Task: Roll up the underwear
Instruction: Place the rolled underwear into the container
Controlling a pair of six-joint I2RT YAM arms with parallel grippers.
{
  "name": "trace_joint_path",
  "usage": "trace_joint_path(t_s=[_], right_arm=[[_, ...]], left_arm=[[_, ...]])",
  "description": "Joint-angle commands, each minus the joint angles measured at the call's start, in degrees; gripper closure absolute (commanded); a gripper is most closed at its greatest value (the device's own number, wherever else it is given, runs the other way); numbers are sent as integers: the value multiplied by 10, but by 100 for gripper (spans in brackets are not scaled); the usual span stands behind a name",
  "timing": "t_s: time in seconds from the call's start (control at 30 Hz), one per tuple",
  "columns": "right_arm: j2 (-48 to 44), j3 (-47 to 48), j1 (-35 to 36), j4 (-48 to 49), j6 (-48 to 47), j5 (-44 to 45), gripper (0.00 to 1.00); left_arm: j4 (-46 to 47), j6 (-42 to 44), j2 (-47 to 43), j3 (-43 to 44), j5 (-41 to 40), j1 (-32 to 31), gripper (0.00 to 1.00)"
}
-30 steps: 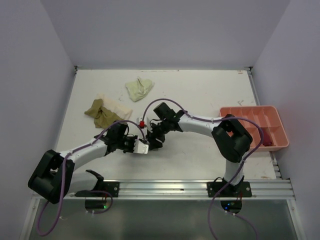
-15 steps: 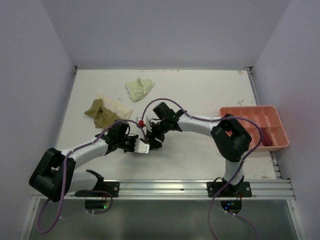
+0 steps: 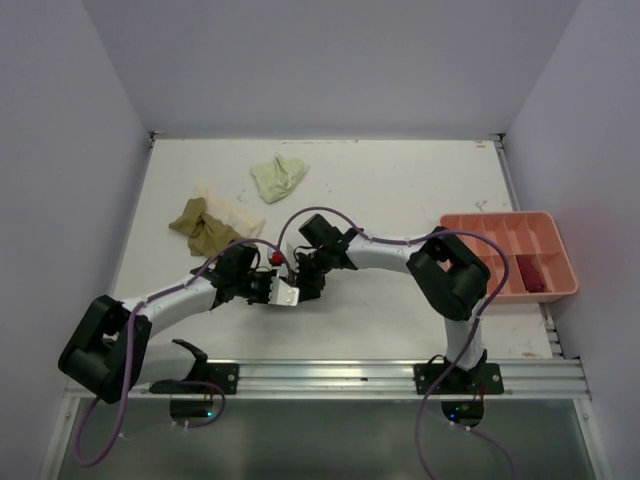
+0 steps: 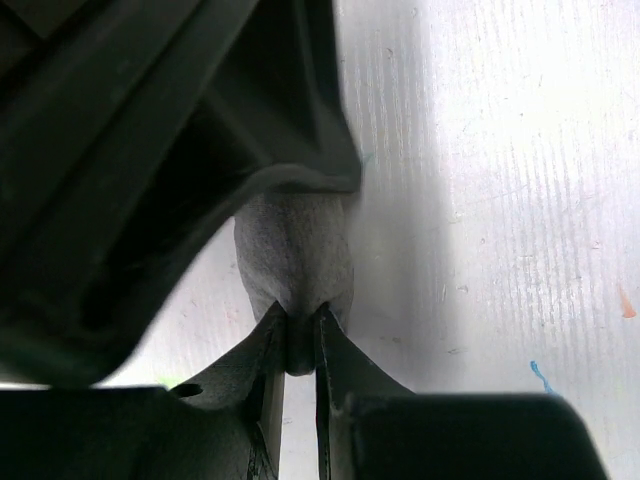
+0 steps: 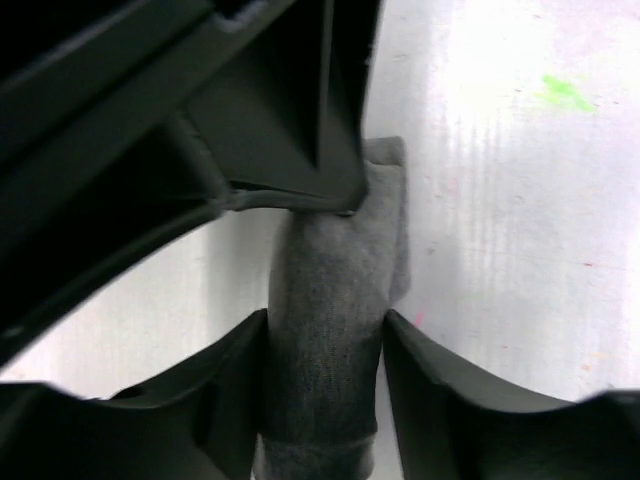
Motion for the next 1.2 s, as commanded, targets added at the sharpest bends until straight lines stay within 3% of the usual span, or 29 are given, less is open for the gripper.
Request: trace_joint_path(t_s=[0.0, 0.07, 0.17, 0.27, 0.3, 0.4, 0.6, 0.7, 0.93, 0.97, 1.0, 1.17], right_arm=[[21, -10, 2, 41, -1, 41, 51], [24, -12, 3, 43, -3, 53, 58], [25, -23, 4, 52, -6, 60, 85], [18, -24, 3, 39, 0, 53, 100], [14, -26, 2, 41, 6, 53, 100], [-5, -27, -7, 39, 31, 45, 100], [-86, -41, -40, 37, 79, 51, 100], [-136, -42, -74, 26, 104, 47, 100], [-261, -49, -206, -23, 136, 59, 100], [-275, -50, -224, -40, 137, 69, 100], [-308, -50, -263, -49, 137, 75, 100], [-410, -59, -392, -100, 94, 136, 100]], left_arm=[[-39, -1, 17, -4, -28, -4, 88], [-40, 0, 17, -3, -27, -4, 88], [-45, 0, 16, 0, -28, -4, 86], [-53, -6, 2, 5, -26, -4, 77], [-54, -10, -6, 6, -23, -4, 66], [-64, -35, -57, 21, -17, -5, 51], [-93, -143, -171, 82, -18, 4, 37], [-128, -211, -184, 122, 0, 29, 35], [-125, -336, -174, 180, 28, 61, 28], [-112, -344, -173, 182, 31, 61, 10], [-105, -359, -166, 183, 35, 61, 4], [-70, -382, -131, 203, 28, 61, 0]])
